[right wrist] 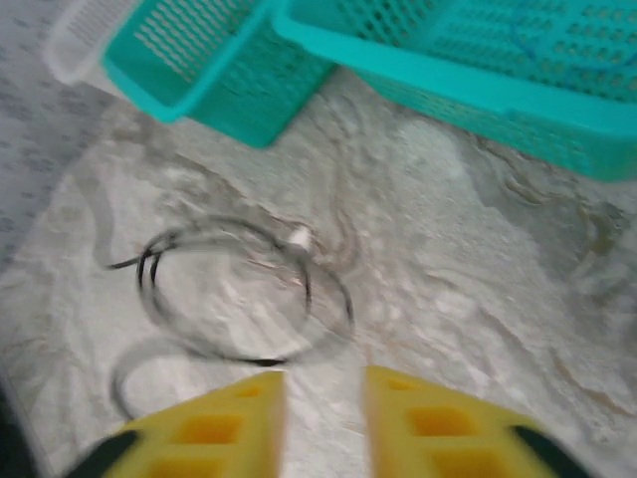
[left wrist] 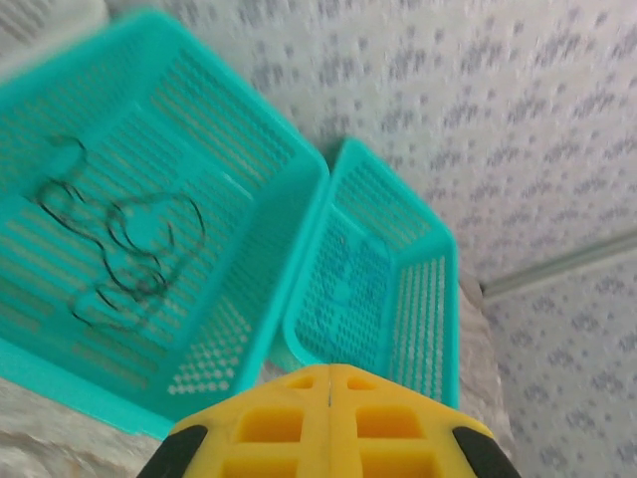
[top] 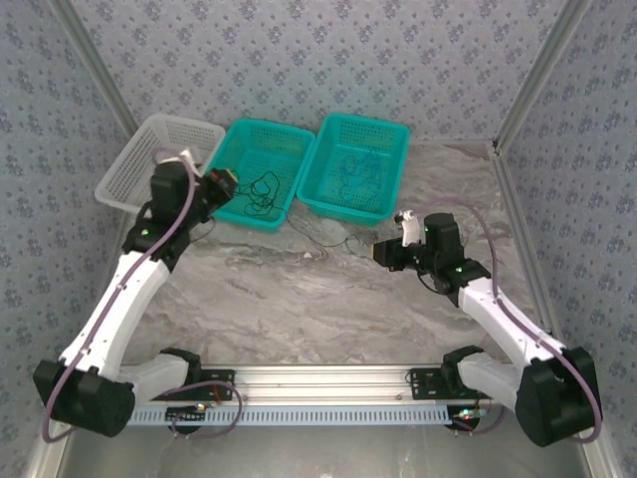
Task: Untangle the cables
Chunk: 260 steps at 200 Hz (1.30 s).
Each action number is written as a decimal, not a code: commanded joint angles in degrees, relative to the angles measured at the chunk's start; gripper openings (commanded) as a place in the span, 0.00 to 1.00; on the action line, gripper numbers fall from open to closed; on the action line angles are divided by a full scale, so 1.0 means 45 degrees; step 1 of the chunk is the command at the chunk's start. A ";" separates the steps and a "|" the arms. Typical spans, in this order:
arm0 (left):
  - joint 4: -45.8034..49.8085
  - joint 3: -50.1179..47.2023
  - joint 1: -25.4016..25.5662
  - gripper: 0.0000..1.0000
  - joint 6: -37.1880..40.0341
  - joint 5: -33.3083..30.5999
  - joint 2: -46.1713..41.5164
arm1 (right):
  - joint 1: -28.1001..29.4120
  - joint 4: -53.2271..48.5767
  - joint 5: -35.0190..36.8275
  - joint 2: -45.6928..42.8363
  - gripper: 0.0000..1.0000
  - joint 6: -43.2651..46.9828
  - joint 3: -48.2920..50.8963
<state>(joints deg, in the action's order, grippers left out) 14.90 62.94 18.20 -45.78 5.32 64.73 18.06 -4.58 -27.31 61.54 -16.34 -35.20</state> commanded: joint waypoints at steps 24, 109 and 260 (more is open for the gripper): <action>0.0346 -0.0563 0.1472 0.00 -0.1772 -0.0929 0.1509 | 0.0697 -0.0828 0.2827 0.0105 0.52 -0.1253 0.0424; -0.0541 -0.0718 0.2108 0.00 -0.2567 -0.0873 0.2770 | 0.3856 0.2143 0.4308 0.1518 0.57 -0.1043 0.0633; -0.2618 -0.1399 0.6893 0.00 0.7360 0.5144 0.2232 | 0.0741 -0.0973 0.5917 -0.2138 0.96 -0.2681 0.1015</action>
<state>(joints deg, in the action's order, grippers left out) 3.16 59.13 49.50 -20.73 25.54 75.48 21.43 -2.17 2.50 49.06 -28.47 -29.82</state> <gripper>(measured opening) 0.043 0.984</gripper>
